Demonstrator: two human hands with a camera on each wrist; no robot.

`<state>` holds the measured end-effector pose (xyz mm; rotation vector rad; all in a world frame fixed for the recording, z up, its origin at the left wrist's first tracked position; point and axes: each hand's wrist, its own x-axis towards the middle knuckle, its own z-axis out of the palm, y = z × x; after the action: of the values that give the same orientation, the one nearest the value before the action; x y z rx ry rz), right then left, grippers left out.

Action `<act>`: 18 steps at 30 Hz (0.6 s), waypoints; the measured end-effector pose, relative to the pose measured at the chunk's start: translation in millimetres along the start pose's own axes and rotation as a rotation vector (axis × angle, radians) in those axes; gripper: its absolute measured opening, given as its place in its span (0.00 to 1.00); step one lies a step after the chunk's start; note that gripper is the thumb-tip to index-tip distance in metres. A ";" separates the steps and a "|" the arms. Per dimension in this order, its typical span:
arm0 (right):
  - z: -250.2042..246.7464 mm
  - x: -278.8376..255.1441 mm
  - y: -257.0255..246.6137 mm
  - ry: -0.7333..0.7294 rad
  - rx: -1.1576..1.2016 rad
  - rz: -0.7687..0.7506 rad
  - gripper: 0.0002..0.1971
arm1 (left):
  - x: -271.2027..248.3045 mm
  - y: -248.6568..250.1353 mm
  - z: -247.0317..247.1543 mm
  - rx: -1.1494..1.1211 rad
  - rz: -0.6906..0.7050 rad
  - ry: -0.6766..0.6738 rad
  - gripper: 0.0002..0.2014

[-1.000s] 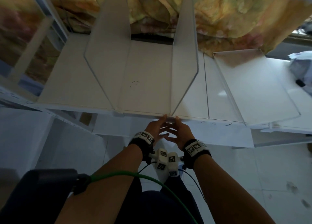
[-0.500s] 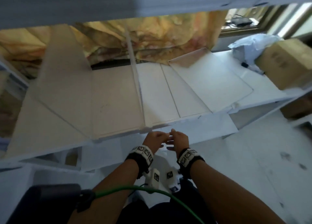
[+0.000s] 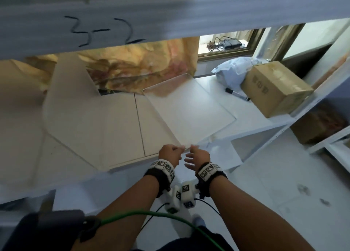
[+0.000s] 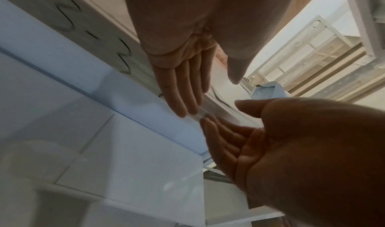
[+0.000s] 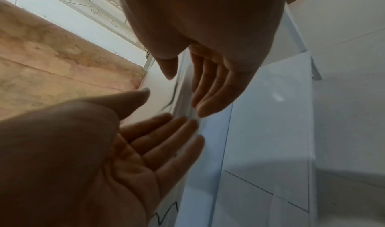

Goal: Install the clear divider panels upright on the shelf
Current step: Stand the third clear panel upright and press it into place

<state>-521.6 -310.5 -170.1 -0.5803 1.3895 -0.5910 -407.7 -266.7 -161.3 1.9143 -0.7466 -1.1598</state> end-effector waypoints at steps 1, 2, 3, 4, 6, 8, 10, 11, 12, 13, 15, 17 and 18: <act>-5.7 2.8 -5.4 -0.045 -0.018 0.009 0.15 | 3.9 2.5 11.5 -0.004 -0.036 0.011 0.18; -11.2 5.2 -10.6 -0.094 -0.039 0.019 0.14 | 8.9 2.7 21.2 -0.006 -0.050 0.033 0.20; -16.9 7.8 -15.3 -0.142 -0.061 0.033 0.13 | 14.1 0.9 28.8 -0.017 -0.058 0.054 0.21; -21.9 10.2 -19.1 -0.188 -0.089 0.048 0.11 | 16.1 -0.4 34.8 -0.043 -0.069 0.064 0.19; -28.3 15.0 -26.5 -0.262 -0.145 0.070 0.09 | 14.9 1.1 43.5 -0.132 -0.120 0.068 0.12; -31.2 18.6 -30.7 -0.283 -0.166 0.078 0.07 | 4.5 8.5 48.2 -0.183 -0.143 0.081 0.07; -33.0 20.8 -32.8 -0.302 -0.176 0.082 0.08 | -0.9 11.7 51.7 -0.210 -0.157 0.094 0.07; -33.8 21.7 -33.7 -0.317 -0.180 0.079 0.08 | -1.9 12.8 53.2 -0.229 -0.164 0.097 0.07; -34.9 22.9 -34.4 -0.328 -0.180 0.073 0.09 | -1.1 12.2 54.8 -0.250 -0.167 0.102 0.07; -36.2 24.5 -34.2 -0.333 -0.169 0.067 0.08 | -0.2 11.7 56.0 -0.269 -0.167 0.115 0.08; -38.3 25.9 -34.9 -0.353 -0.148 0.068 0.08 | -1.2 16.2 57.8 -0.313 -0.163 0.152 0.09; -41.0 22.7 -36.0 -0.408 -0.147 0.095 0.05 | -0.4 16.8 59.8 -0.350 -0.155 0.189 0.13; -42.9 19.8 -36.5 -0.447 -0.142 0.108 0.04 | -0.8 17.8 60.7 -0.357 -0.144 0.203 0.13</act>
<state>-564.1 -351.9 -163.2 -0.6981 1.0350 -0.2544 -464.6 -294.2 -164.0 1.7680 -0.2738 -1.0800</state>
